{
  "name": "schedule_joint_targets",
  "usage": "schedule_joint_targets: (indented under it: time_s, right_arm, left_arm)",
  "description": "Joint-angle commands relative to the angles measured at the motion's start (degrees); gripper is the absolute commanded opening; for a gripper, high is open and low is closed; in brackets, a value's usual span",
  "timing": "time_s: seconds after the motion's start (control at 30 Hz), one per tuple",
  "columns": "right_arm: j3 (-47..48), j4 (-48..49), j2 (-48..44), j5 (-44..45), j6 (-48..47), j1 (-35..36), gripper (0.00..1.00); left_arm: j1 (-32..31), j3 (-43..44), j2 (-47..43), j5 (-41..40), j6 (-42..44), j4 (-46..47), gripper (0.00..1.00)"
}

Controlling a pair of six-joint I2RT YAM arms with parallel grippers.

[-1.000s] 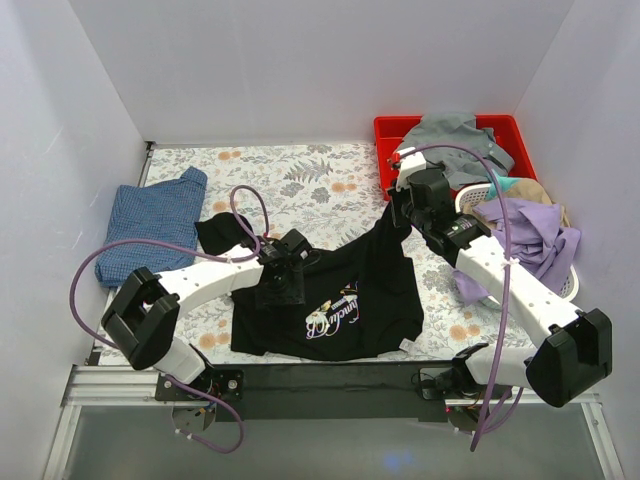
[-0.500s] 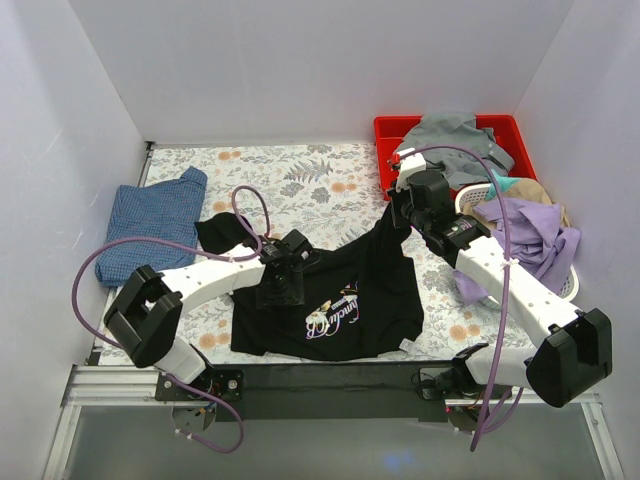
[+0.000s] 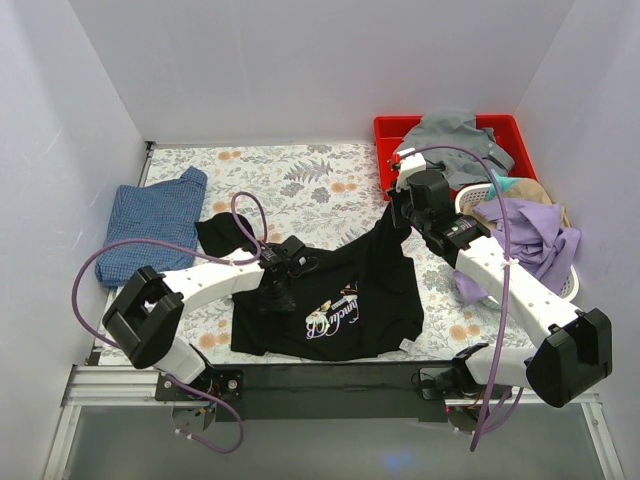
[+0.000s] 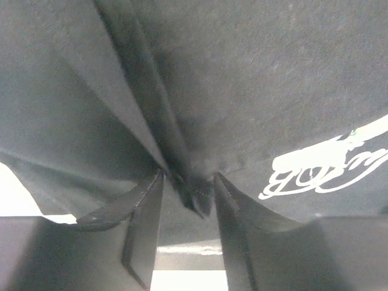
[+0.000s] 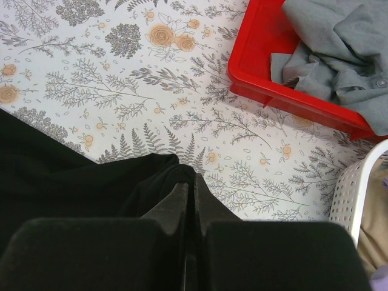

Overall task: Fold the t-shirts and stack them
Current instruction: Flatten the tshirt out

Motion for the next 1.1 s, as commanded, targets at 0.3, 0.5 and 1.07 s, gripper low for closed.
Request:
schedule_joint_targets:
  time_s: [0.3, 0.5, 1.07]
  right_arm:
    - [-0.7, 0.4, -3.7, 1.6, 0.2, -0.1, 0.01]
    - [1.8, -5.5, -10.2, 9.7, 0.3, -0.1, 0.01]
    - [20.6, -18.4, -26.0, 27.9, -0.6, 0.0, 0.01]
  left_arm:
    - [-0.3, 10.3, 5.3, -7.2, 2.3, 2.0, 0.0]
    - [1.7, 30.1, -4.7, -19.4, 3.7, -6.9, 0.0]
    - [2.0, 61.4, -30.9, -44.9, 5.9, -15.1, 0.0]
